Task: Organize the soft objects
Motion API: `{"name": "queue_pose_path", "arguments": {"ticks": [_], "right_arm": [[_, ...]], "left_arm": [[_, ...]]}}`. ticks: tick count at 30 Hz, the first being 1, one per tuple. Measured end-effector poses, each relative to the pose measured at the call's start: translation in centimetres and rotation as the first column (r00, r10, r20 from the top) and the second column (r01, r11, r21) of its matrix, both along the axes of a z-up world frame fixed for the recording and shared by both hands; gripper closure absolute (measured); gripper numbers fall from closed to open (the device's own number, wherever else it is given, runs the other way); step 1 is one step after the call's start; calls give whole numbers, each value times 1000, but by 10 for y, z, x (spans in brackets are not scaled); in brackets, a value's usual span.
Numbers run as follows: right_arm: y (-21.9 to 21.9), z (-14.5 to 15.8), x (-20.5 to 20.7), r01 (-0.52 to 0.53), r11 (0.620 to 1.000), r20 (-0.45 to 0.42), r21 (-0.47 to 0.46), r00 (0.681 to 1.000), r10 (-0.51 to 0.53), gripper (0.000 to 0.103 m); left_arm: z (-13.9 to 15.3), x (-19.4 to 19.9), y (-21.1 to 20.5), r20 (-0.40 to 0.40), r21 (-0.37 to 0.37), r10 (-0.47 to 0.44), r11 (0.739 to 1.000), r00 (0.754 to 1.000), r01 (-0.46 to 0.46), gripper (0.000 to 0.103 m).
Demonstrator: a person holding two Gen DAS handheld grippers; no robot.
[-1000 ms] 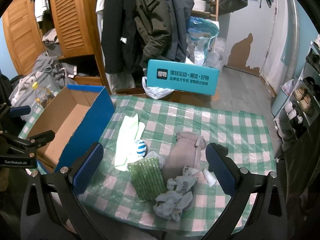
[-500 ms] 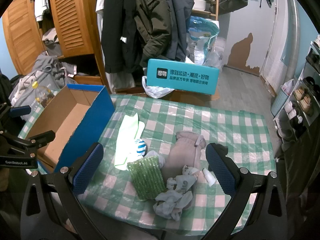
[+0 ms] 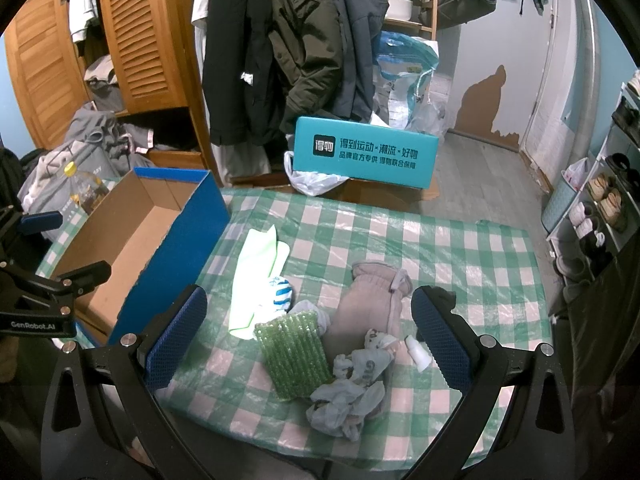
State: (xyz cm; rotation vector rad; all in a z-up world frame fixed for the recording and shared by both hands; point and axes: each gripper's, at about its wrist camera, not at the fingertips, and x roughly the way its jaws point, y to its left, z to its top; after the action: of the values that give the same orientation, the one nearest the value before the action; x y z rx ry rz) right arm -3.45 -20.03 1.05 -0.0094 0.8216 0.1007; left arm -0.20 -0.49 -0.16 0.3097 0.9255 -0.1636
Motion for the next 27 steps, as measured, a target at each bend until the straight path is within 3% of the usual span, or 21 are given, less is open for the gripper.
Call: {"name": "queue_pose_path", "arguments": {"ticks": [27], "right_arm": [[-5,-1,0,8,1000,-6,-9,1000,-8,2]], "left_arm": [[-2,-2,-2,-10,-5,-4,1000,1000,4,1]]}}
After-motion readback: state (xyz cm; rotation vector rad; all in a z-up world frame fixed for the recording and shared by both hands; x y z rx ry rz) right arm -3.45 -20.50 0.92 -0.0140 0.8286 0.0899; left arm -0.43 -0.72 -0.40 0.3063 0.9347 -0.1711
